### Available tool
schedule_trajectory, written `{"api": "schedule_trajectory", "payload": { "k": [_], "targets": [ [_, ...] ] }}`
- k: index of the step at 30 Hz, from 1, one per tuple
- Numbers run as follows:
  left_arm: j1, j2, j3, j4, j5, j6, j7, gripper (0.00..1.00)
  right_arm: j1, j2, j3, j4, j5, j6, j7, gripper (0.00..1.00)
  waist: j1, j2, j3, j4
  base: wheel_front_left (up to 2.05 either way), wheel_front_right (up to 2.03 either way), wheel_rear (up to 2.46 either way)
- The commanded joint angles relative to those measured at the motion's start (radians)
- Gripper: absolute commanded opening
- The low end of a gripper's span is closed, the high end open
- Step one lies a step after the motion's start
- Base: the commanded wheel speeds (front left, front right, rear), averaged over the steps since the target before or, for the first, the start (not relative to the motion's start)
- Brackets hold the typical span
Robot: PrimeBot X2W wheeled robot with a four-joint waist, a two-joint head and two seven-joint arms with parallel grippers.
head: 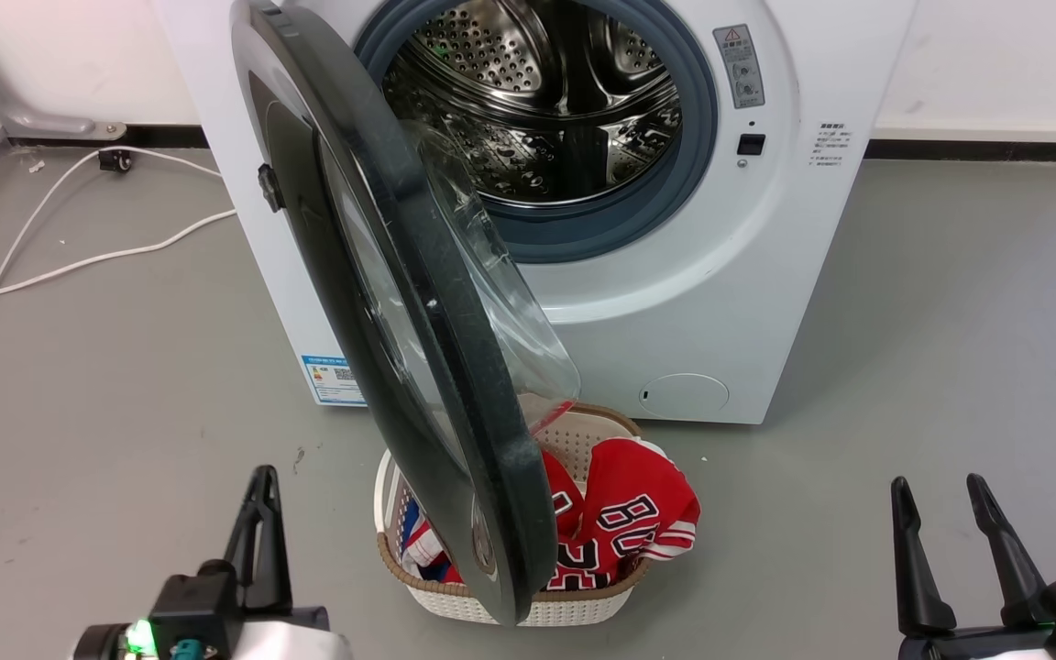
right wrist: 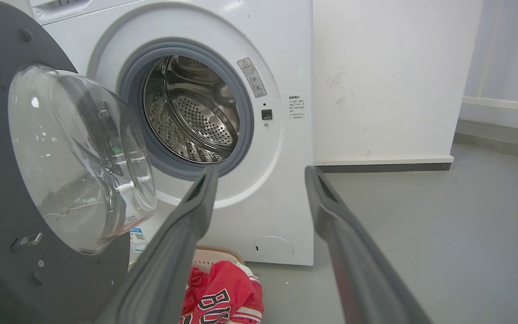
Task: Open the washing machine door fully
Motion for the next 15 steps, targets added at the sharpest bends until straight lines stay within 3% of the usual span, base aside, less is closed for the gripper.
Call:
{"api": "schedule_trajectory", "payload": {
  "k": [1,8,15],
  "targets": [
    [-0.002,-0.001,0.007,-0.008,-0.004,0.004,-0.002,0.00,0.003,0.004,0.000,0.001,0.005,0.000,-0.002,1.00,0.0000,0.0000,0.000,0.001,0.00,0.00,0.00],
    [-0.050,0.011,0.040,-0.107,0.025,0.001,-0.002,0.00,0.013,0.004,0.002,0.006,0.015,0.000,-0.002,1.00,0.0000,0.0000,-0.002,0.012,0.00,0.00,0.00],
    [-0.077,0.010,-0.014,-0.290,0.066,0.004,-0.002,0.00,0.014,0.004,0.004,0.011,0.018,0.000,-0.002,1.00,0.0000,0.0000,-0.004,0.014,0.00,0.00,0.00]
  ]
}}
